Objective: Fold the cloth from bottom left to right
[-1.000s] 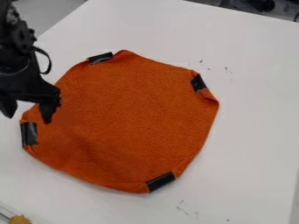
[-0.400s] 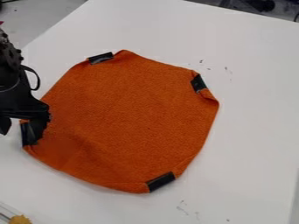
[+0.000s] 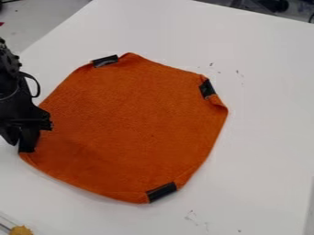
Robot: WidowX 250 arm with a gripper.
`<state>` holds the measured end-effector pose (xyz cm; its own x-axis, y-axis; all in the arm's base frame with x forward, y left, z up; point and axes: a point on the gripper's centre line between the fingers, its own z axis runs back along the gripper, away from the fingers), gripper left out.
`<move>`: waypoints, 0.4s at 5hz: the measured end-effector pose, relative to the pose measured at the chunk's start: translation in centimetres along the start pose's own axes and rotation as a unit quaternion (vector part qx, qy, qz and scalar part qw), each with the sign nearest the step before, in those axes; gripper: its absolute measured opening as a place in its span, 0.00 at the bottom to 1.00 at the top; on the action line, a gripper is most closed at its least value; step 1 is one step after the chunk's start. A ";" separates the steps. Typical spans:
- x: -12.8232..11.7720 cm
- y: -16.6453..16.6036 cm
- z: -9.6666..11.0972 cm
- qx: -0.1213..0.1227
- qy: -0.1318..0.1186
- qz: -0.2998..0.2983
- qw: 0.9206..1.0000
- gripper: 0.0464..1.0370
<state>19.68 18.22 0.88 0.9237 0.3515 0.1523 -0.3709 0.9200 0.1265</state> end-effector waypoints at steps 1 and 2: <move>0.0 0.1 0.0 0.000 -0.003 -0.004 1.000 0.15; -0.8 1.8 2.0 0.031 -0.011 0.023 0.999 0.04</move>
<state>18.10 19.24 2.94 0.9038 0.3878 0.1811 -0.4181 0.8905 0.1797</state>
